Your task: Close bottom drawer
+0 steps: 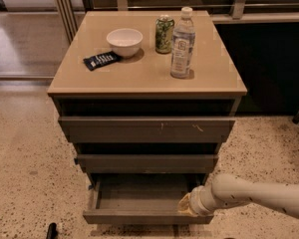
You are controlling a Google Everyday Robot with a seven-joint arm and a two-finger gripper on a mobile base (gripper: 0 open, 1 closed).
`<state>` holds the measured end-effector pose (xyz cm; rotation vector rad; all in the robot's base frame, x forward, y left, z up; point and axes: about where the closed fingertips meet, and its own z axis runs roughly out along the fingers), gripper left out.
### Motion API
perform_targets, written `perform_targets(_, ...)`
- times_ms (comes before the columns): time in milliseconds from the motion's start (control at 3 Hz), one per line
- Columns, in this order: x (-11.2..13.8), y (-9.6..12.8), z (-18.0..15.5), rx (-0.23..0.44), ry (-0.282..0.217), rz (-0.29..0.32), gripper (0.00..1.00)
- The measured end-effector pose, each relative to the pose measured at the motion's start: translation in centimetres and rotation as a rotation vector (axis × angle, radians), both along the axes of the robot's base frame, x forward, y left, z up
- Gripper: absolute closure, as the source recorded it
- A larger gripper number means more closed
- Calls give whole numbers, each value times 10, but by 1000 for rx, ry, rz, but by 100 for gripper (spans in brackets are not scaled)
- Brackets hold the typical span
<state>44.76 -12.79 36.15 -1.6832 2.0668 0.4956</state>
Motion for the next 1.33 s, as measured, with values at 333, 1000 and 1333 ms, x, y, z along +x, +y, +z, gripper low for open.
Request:
perform_targets(333, -1, 1, -1, -4, 0, 3, 100)
perform_targets(1000, -3, 0, -92, 0, 10, 21, 100)
perform_targets(1333, -8, 6, -139, 11, 37, 26, 100)
